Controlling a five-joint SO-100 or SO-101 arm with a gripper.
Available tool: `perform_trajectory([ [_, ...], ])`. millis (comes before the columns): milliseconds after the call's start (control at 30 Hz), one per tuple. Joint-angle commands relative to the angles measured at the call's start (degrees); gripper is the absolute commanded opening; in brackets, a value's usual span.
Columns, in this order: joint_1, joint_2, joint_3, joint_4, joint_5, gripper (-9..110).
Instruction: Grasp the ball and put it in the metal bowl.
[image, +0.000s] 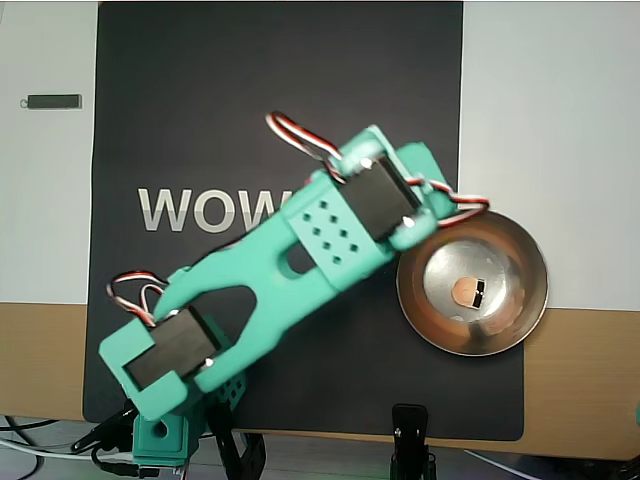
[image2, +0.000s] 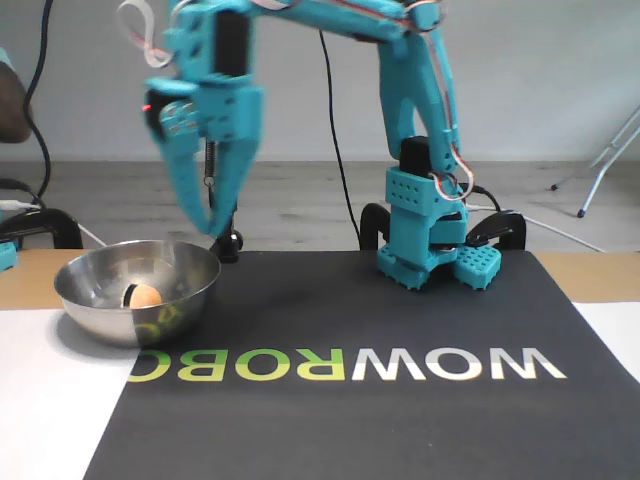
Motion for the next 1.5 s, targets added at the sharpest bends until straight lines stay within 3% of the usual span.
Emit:
perform_trajectory([
  [0, -2.9, 5.4, 2.9, -0.4, 0.4, 0],
  [633, -26.7, 22.6, 23.6, -5.9, 6.3, 0],
  [1100, -43.2, 22.8, 24.9, -5.9, 11.1, 0],
  [1467, -47.6, 22.8, 30.0, -11.5, 11.1, 0],
])
